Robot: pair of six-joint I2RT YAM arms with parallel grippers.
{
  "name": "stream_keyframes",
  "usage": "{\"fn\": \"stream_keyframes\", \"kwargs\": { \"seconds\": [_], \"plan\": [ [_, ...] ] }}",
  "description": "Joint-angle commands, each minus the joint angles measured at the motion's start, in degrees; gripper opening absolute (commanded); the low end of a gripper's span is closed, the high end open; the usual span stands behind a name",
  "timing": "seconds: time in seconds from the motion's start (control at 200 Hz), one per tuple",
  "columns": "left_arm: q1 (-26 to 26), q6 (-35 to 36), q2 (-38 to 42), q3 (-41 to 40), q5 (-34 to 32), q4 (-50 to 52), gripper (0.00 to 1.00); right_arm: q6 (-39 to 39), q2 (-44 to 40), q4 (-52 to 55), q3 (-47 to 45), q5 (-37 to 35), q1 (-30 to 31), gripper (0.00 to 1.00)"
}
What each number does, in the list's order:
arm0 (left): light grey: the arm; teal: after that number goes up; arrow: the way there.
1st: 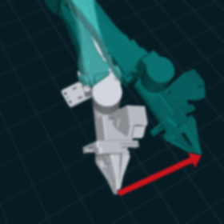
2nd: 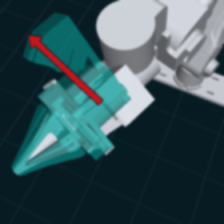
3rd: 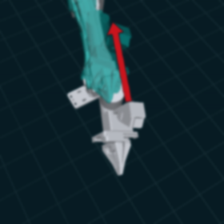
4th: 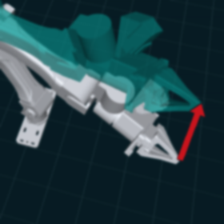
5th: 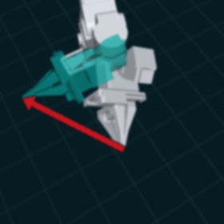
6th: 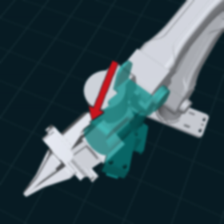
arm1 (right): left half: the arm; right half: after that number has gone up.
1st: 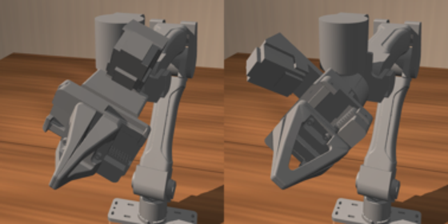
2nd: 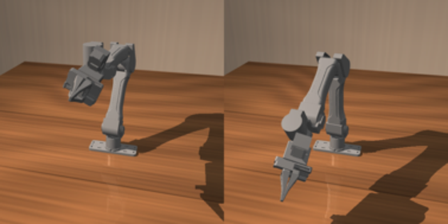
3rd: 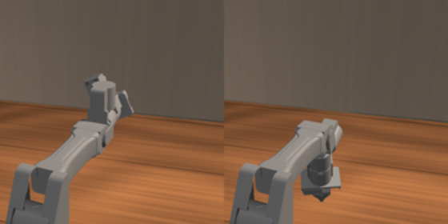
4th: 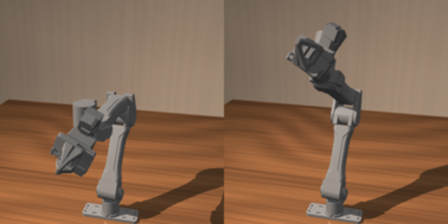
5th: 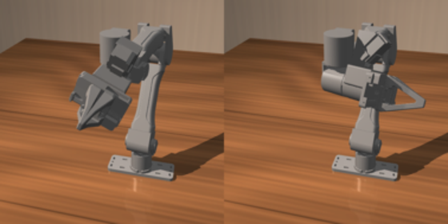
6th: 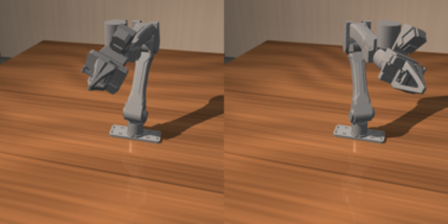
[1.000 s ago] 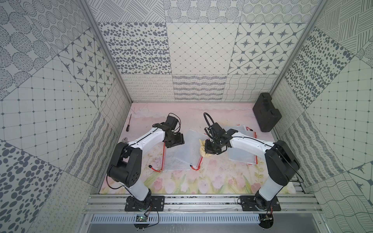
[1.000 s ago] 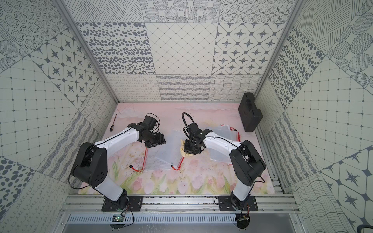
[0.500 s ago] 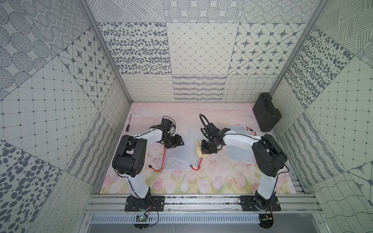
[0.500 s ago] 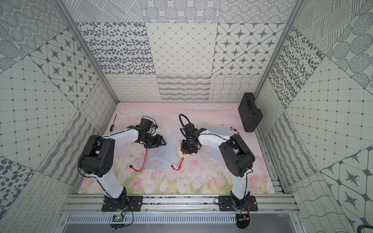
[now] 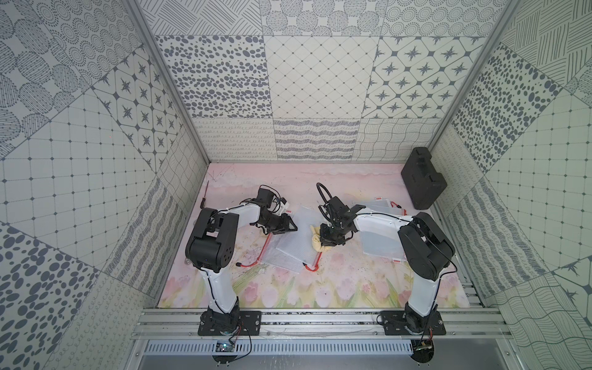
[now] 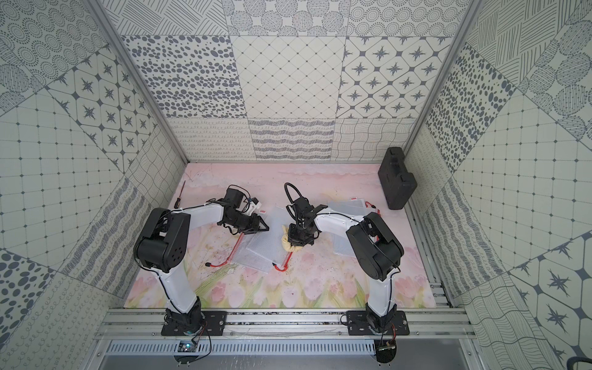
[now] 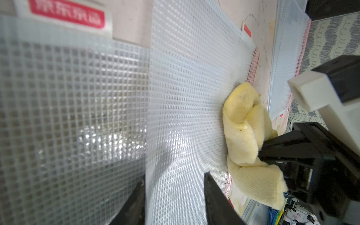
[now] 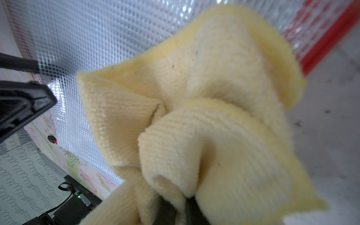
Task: Wipe the document bag
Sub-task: Adjust the document bag at the center of the board.
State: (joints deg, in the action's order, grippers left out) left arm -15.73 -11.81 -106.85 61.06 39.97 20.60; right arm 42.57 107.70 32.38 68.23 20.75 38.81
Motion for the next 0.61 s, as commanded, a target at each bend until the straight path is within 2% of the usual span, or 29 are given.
{"fn": "stream_keyframes", "kwargs": {
  "seconds": [0.0,0.09,0.185,0.24,0.345,0.46,0.6],
  "plan": [
    [0.20,0.47,2.14,-0.07,-1.44,2.28,0.35,-1.19,1.16,1.81,-1.43,-1.85,-0.12,0.00],
    [0.26,-0.70,3.67,-0.11,-4.05,2.58,0.29,-1.50,0.90,2.23,-1.60,-2.23,-0.07,0.00],
    [0.26,-1.35,4.71,-0.06,-6.48,3.52,0.16,-1.69,0.33,2.42,-2.21,-2.56,-0.10,0.00],
    [0.26,-1.41,5.07,-0.06,-6.87,3.73,0.13,-1.74,0.19,2.42,-2.70,-2.72,-0.13,0.00],
    [0.26,-1.46,4.82,0.03,-6.24,4.31,0.00,-1.80,-0.18,2.34,-3.57,-2.63,-0.12,0.00],
    [-0.16,-2.75,4.64,-0.56,-4.71,3.88,0.00,-2.12,-2.14,4.25,-3.73,-3.62,-0.11,0.00],
    [-4.84,-5.97,6.47,-0.91,-8.05,3.95,0.00,-2.72,-12.39,9.09,-3.26,-8.79,-1.01,0.00]
  ]
}}
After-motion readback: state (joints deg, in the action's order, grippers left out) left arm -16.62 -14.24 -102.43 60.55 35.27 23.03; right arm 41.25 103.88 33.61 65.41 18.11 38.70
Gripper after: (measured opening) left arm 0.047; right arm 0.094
